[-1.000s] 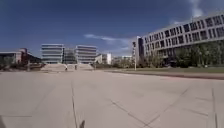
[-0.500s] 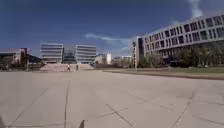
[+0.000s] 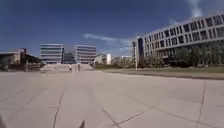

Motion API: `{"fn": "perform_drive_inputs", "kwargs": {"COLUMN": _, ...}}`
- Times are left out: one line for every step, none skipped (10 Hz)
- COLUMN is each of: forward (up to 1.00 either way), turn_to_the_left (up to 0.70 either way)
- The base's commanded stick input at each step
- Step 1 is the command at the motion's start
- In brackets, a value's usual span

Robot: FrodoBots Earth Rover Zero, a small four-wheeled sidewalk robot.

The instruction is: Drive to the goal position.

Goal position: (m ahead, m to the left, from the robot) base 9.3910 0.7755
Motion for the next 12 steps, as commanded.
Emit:
{"fn": "perform_drive_inputs", "kwargs": {"forward": 0.58, "turn_to_the_left": -0.01}}
{"fn": "perform_drive_inputs", "kwargs": {"forward": 0.58, "turn_to_the_left": -0.01}}
{"fn": "perform_drive_inputs", "kwargs": {"forward": 0.58, "turn_to_the_left": -0.01}}
{"fn": "perform_drive_inputs", "kwargs": {"forward": 0.58, "turn_to_the_left": -0.01}}
{"fn": "perform_drive_inputs", "kwargs": {"forward": 0.58, "turn_to_the_left": -0.01}}
{"fn": "perform_drive_inputs", "kwargs": {"forward": 0.58, "turn_to_the_left": -0.01}}
{"fn": "perform_drive_inputs", "kwargs": {"forward": 0.58, "turn_to_the_left": -0.01}}
{"fn": "perform_drive_inputs", "kwargs": {"forward": 0.58, "turn_to_the_left": -0.01}}
{"fn": "perform_drive_inputs", "kwargs": {"forward": 0.58, "turn_to_the_left": -0.01}}
{"fn": "perform_drive_inputs", "kwargs": {"forward": 0.58, "turn_to_the_left": -0.01}}
{"fn": "perform_drive_inputs", "kwargs": {"forward": 0.58, "turn_to_the_left": -0.01}}
{"fn": "perform_drive_inputs", "kwargs": {"forward": 0.58, "turn_to_the_left": -0.01}}
